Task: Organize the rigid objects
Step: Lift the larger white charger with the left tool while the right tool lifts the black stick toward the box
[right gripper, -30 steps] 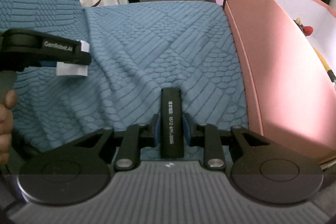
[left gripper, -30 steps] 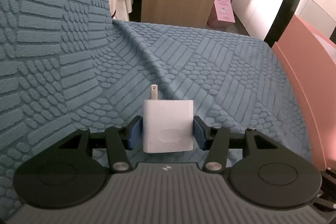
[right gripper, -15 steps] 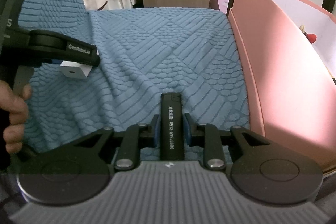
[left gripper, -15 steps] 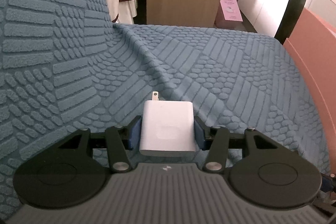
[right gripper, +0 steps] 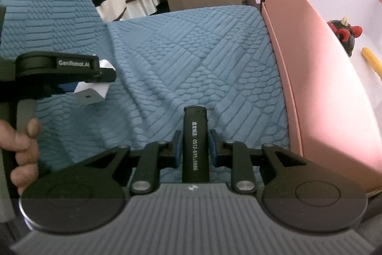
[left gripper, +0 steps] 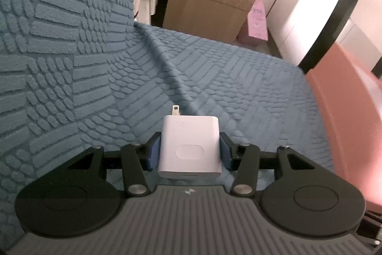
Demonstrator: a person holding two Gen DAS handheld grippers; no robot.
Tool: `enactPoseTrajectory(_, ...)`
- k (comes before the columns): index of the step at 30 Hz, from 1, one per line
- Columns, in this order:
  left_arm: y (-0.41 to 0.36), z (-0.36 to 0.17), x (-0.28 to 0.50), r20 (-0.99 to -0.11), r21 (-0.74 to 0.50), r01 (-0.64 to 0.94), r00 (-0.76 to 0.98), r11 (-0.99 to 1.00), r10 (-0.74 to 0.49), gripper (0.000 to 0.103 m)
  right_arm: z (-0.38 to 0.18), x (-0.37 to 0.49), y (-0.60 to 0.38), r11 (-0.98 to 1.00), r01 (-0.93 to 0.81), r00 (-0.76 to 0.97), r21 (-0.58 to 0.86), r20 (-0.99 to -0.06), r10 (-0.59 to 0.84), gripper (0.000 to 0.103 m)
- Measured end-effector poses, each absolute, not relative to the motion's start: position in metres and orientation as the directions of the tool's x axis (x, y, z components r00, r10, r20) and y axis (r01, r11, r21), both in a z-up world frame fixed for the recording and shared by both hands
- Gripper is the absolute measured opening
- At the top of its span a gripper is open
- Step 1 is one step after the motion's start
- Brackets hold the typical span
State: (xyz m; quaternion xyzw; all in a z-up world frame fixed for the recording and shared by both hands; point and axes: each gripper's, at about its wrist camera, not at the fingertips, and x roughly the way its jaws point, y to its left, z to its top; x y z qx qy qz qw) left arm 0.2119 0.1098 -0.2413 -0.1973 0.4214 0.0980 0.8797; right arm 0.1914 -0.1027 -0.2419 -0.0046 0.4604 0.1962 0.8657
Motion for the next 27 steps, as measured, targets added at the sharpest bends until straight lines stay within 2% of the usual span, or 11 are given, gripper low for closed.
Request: enactPoseTrajectory(27, 0.046, -0.148, 0.134, -0.743, -0.343, -0.266, 0.664, 0.901, -0.087, 0.056, -0.155, 0.163, -0.139, 0.901, -0.384, 0.508, 0.203, -0.768, 0.390, 0.026)
